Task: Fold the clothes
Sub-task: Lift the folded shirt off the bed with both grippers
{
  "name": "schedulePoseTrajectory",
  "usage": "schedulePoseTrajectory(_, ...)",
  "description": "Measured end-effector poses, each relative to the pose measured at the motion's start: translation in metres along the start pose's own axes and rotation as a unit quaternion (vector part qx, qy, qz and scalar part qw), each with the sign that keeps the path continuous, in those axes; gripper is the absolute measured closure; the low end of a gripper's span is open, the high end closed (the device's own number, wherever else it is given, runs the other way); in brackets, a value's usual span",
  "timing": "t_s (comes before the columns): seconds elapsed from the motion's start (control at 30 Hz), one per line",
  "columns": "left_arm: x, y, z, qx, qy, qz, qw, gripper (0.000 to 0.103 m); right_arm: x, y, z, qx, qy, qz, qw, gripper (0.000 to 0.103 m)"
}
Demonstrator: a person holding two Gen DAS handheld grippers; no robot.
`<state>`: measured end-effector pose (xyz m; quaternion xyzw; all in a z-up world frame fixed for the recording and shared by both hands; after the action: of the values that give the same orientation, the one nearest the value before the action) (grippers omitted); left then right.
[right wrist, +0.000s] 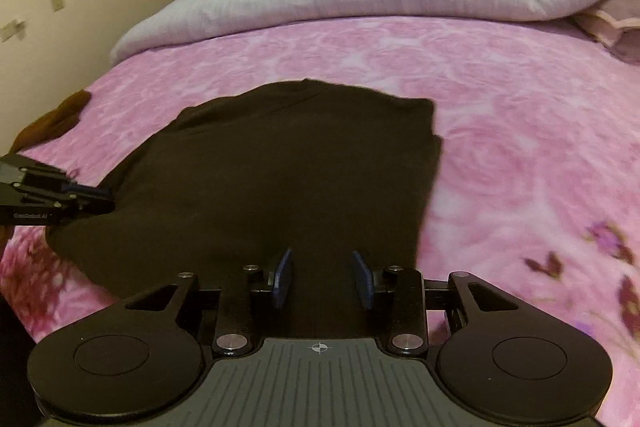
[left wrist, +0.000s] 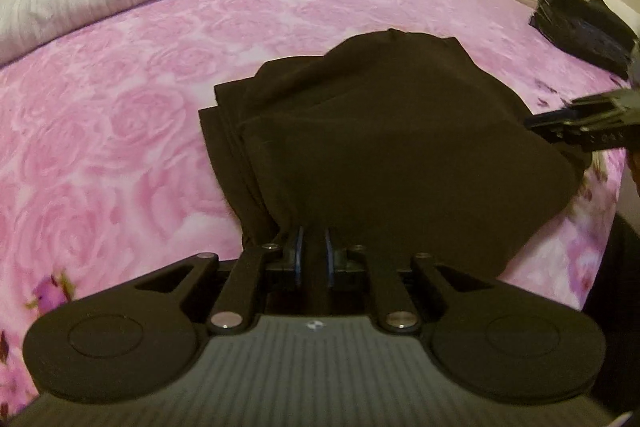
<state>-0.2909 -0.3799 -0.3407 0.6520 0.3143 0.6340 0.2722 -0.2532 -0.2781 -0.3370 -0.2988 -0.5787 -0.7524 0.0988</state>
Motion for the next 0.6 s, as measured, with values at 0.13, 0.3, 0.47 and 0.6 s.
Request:
schedulePoseTrajectory(0.13,-0.001,-0.001,-0.002,0.001,0.009,-0.002,1.0000,0.094,0.004,-0.011,0.008,0.031,0.002,0.004,0.999,0.065)
schedulePoseTrajectory(0.3,0.006,-0.004,-0.003,-0.003,0.014,-0.007,0.9999,0.094,0.013,-0.020,-0.002,0.033,-0.011,0.007,0.999,0.064)
schedulePoseTrajectory(0.47,0.024,-0.005,-0.012,-0.055,0.026,-0.016,0.9980,0.071,0.035,-0.024,0.013,0.110,-0.029,0.003,0.994,0.063)
schedulePoseTrajectory(0.6,0.062,-0.013,-0.030,-0.173,0.072,-0.082,0.9790,0.038,0.049,-0.035,0.031,0.208,-0.041,-0.006,0.977,0.058)
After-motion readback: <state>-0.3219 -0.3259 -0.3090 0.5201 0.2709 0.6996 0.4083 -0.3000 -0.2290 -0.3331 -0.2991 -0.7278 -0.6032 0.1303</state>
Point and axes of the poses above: each gripper's, at about its wrist camera, not at the fingertips, and x roughly against the way its jaws point, z to its left, y to its top, the point moved 3 cm from there along -x, roughly the way its jaws point, and after that the axes turned 8 degrees about -z, right-handed, at the moved point
